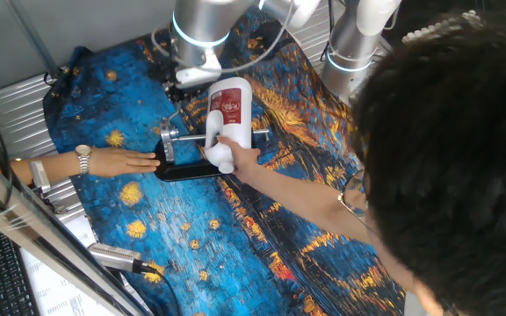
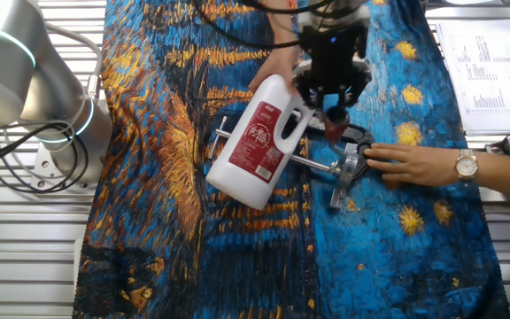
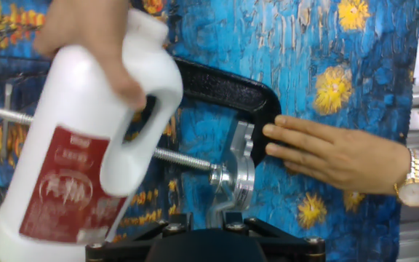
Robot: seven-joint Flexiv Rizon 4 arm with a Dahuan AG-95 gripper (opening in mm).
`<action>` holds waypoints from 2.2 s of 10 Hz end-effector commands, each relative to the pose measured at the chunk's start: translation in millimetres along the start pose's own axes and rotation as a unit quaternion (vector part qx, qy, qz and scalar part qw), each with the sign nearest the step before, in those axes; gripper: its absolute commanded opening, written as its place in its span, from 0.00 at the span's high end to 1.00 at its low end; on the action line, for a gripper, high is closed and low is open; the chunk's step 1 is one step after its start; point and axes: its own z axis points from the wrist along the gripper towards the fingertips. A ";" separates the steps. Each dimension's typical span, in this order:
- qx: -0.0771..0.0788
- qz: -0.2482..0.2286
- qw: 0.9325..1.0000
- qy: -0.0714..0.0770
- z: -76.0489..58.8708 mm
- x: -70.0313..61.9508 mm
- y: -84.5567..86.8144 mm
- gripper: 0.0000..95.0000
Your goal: Pull up the lever
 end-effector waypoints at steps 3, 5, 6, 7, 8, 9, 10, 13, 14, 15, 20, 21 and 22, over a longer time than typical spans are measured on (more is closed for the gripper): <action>0.007 -0.012 1.000 -0.020 -0.3 21.1 13.5 0.80; 0.015 -0.015 1.000 -0.022 2.6 27.6 21.3 0.80; 0.019 -0.014 0.999 -0.025 5.0 30.3 24.1 0.80; 0.018 0.003 0.999 -0.036 6.6 31.2 24.2 0.80; 0.015 0.013 0.999 -0.039 5.8 29.2 19.5 0.80; 0.010 0.020 0.999 -0.040 3.2 24.0 8.8 0.80; 0.009 0.024 0.999 -0.038 2.5 20.5 2.5 0.80; 0.008 0.048 0.998 -0.045 10.2 17.8 -4.8 0.80; 0.006 0.055 0.997 -0.044 11.3 19.4 -4.1 0.80; 0.002 0.063 0.997 -0.045 10.5 22.0 -2.9 0.80; -0.027 0.100 0.993 -0.063 10.4 27.5 -1.5 0.80; -0.035 0.110 0.991 -0.071 10.9 27.2 -3.4 0.80; -0.042 0.110 0.990 -0.073 10.9 27.2 -6.1 0.80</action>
